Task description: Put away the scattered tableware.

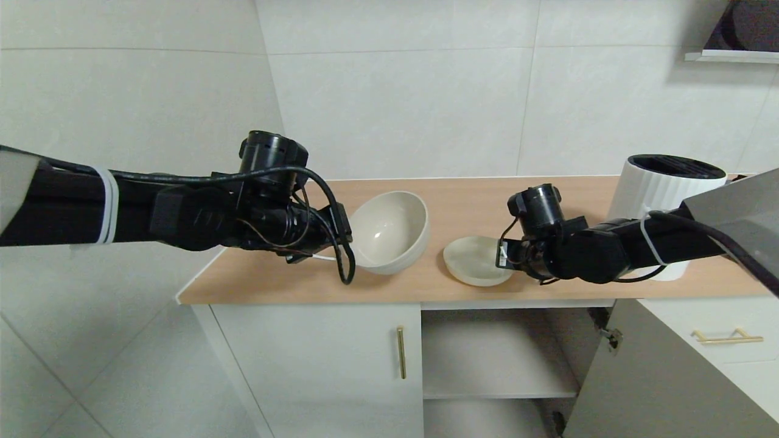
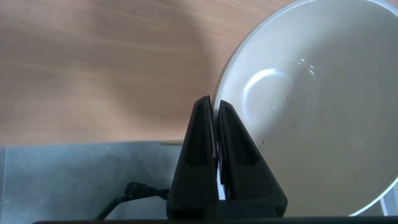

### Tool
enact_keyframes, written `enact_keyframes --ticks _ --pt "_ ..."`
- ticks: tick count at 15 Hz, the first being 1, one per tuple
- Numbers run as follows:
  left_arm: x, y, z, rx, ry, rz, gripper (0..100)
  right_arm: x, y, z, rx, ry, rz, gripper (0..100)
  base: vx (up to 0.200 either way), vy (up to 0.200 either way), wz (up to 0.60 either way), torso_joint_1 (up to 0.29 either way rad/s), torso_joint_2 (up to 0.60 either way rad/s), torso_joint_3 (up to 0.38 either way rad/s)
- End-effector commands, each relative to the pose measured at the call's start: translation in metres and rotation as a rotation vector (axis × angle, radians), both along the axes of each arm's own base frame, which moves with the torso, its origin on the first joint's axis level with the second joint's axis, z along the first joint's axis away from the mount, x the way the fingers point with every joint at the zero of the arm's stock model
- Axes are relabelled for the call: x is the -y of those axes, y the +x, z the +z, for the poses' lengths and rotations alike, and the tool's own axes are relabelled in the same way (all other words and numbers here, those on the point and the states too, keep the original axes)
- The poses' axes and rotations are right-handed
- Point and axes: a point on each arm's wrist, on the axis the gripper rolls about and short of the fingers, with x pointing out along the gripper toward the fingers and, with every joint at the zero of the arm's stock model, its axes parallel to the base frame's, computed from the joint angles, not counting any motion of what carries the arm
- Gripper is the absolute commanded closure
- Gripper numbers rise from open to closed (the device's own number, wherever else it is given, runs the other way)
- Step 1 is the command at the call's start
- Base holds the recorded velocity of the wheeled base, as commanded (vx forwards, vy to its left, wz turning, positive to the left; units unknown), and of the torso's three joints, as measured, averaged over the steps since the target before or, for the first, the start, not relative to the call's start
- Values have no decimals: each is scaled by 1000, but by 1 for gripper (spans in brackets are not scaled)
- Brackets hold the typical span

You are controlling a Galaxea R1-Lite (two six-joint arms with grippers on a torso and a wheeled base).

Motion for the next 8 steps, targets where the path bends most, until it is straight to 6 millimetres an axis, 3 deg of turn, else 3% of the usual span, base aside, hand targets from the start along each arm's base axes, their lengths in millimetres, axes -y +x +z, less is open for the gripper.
enact_keyframes --ticks 1,3,4,5,8 --pt "-7 -17 16 28 -11 0 100 7 -12 18 25 22 -6 100 0 0 0 0 0 0" --pt "-17 -43 21 27 -6 -32 100 23 -50 44 30 72 41 100 0 0 0 0 0 0" --pt "-20 -46 19 24 3 -44 100 29 -56 51 39 85 53 100 0 0 0 0 0 0" --pt "-27 -55 15 8 3 -66 100 47 -72 63 43 117 67 100 0 0 0 0 0 0" --pt "-34 -82 11 -31 -29 -130 100 60 -103 62 -3 162 140 100 0 0 0 0 0 0"
